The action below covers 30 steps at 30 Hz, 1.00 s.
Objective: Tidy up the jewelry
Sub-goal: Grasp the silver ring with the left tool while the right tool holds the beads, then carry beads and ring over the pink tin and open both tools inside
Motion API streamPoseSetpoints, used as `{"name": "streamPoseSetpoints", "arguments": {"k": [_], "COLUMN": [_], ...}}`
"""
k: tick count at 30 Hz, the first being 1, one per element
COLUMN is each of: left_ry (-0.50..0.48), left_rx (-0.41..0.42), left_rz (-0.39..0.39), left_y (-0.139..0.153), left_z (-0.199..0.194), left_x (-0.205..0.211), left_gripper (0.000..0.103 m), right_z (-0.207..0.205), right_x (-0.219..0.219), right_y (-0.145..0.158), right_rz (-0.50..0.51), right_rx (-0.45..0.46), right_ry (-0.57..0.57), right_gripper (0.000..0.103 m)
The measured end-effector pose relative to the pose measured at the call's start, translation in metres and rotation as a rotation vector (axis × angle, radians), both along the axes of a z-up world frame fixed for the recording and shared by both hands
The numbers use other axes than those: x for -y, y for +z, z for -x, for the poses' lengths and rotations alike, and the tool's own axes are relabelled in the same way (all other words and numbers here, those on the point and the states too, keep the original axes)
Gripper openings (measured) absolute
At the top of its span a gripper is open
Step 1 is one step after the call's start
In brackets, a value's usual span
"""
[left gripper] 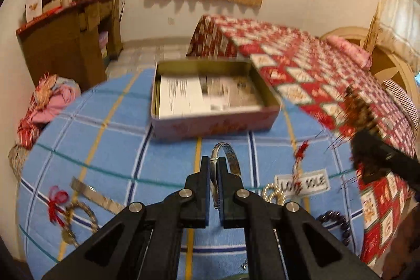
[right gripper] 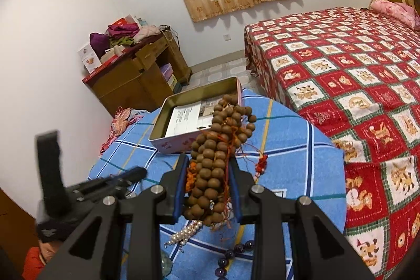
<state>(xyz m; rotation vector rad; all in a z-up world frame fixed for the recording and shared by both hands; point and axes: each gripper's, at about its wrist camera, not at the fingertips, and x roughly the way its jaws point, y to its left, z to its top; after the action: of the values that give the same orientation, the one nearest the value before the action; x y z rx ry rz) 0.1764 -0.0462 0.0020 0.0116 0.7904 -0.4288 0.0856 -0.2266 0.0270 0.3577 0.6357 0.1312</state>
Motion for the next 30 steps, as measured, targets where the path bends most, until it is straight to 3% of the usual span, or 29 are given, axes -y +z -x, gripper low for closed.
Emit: {"name": "streamPoseSetpoints", "arguments": {"k": [6, 11, 15, 20, 25, 30], "left_ry": [-0.024, 0.010, 0.037, 0.053, 0.080, 0.102], "left_rx": [0.098, 0.139, 0.137, 0.080, 0.036, 0.028], "left_rz": [0.000, -0.030, -0.049, -0.069, -0.098, -0.130], "left_y": [0.035, 0.041, 0.026, -0.005, -0.026, -0.029], "left_z": [-0.016, -0.053, -0.087, -0.122, -0.140, -0.143], "left_x": [0.010, 0.022, 0.032, 0.041, 0.042, 0.042], "left_gripper": [0.003, 0.003, 0.003, 0.003, 0.003, 0.004], "right_z": [-0.024, -0.076, -0.123, -0.163, -0.175, -0.175], "right_x": [-0.004, -0.008, -0.007, -0.014, -0.015, -0.017], "right_y": [0.016, 0.019, 0.000, -0.033, -0.050, -0.054], "right_rz": [0.023, 0.023, -0.005, 0.029, 0.024, 0.025], "right_rx": [0.045, 0.048, -0.021, -0.107, -0.159, -0.177], "right_ry": [0.011, 0.031, 0.033, 0.042, 0.063, 0.073], "right_gripper": [0.032, 0.032, 0.032, 0.032, 0.032, 0.039]}}
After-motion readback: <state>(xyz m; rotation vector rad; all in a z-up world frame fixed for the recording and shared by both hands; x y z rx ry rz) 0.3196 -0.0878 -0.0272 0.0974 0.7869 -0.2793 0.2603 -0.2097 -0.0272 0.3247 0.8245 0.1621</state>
